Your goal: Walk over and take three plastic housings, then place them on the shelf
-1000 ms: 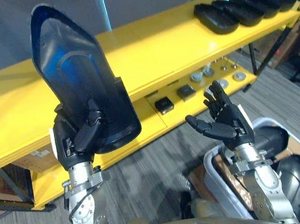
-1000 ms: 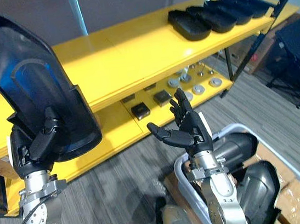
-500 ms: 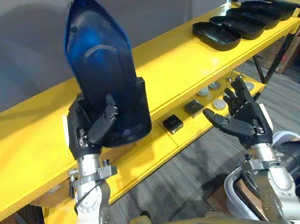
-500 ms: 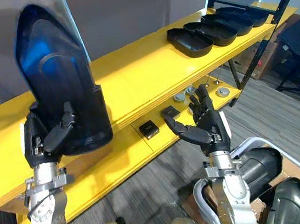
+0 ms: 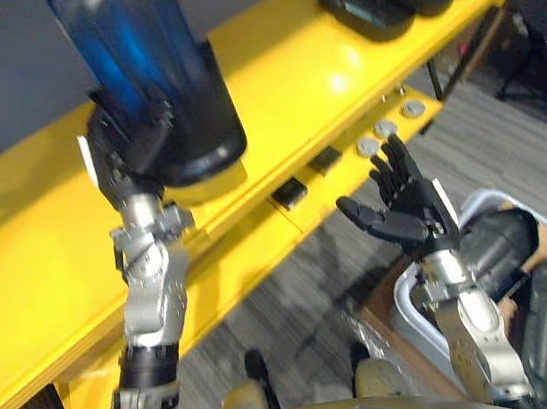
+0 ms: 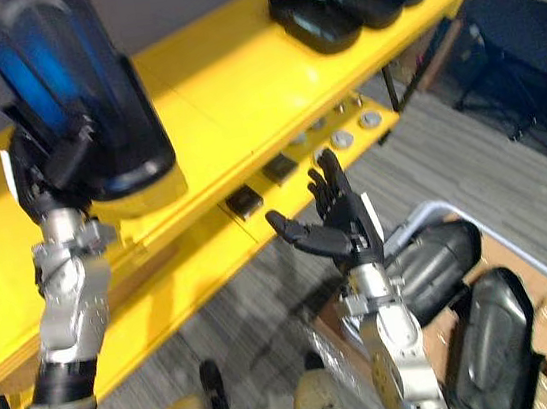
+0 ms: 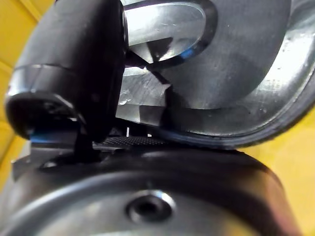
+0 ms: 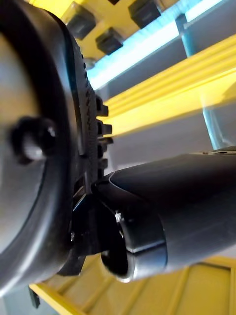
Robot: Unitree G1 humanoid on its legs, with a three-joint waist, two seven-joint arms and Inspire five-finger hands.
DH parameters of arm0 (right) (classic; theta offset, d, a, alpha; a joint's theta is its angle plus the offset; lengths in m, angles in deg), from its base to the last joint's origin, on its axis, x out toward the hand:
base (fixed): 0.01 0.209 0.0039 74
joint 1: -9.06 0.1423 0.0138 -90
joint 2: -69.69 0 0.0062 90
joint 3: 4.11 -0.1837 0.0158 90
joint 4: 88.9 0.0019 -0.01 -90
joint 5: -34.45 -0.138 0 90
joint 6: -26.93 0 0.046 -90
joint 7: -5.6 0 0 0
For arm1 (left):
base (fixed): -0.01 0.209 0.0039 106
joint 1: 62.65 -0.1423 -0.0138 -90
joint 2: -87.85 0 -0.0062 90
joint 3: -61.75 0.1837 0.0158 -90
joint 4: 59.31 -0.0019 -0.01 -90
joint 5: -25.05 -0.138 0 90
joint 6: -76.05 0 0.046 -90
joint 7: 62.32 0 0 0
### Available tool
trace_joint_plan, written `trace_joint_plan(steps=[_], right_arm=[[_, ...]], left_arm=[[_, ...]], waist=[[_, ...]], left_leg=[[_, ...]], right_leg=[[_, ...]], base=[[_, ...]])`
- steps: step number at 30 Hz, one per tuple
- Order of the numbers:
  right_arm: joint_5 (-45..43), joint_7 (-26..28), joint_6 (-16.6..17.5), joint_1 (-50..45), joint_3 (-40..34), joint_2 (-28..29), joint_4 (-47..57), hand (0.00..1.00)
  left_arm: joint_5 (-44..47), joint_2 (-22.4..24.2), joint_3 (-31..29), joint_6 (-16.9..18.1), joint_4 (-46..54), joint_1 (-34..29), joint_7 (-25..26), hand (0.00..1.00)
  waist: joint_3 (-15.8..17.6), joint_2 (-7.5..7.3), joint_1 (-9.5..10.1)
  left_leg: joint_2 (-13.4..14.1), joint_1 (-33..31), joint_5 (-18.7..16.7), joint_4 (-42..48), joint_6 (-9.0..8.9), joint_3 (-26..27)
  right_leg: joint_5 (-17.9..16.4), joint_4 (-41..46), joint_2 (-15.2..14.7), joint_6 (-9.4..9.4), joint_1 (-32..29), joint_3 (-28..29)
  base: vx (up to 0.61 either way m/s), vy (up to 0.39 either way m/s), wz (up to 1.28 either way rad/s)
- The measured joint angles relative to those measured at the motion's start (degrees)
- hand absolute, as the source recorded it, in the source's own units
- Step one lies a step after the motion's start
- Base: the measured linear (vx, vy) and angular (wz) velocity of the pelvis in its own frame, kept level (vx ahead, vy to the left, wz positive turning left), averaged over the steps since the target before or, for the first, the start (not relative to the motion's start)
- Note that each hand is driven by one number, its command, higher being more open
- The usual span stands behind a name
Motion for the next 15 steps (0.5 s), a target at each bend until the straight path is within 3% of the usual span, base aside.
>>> trace_joint_plan(steps=[8,10,15], right_arm=[[-0.3,0.0,-1.5,3.1,4.7,-0.4,0.0,1.00],[-0.3,0.0,-1.7,3.4,5.9,-0.4,0.1,1.00],[-0.2,-0.5,-2.1,2.8,7.7,-0.4,1.1,1.00]], left_arm=[[3.4,-0.9,0.0,-1.7,-0.9,8.1,4.3,0.00],[4.3,-3.0,0.0,-2.6,-2.5,12.1,5.5,0.00],[4.3,-5.0,-0.3,-5.7,-5.4,15.9,8.5,0.00]], waist=[[5.8,-0.22,-0.55],[8.3,-0.19,-0.41],[9.8,-0.10,0.13]], left_leg=[[0.8,-4.0,0.6,1.6,-0.09,-0.1],[1.0,-4.4,0.6,2.1,-0.09,-0.1],[1.3,-5.6,0.6,2.6,-0.11,0.1]], right_leg=[[0.5,0.9,0.7,-0.27,-3.4,0.0],[0.5,1.5,0.7,-0.29,-4.0,0.1],[0.3,2.6,1.0,-0.53,-5.6,0.2]], base=[[-0.03,-0.006,0.02],[0.00,0.000,0.00],[-0.01,0.001,-0.01]])
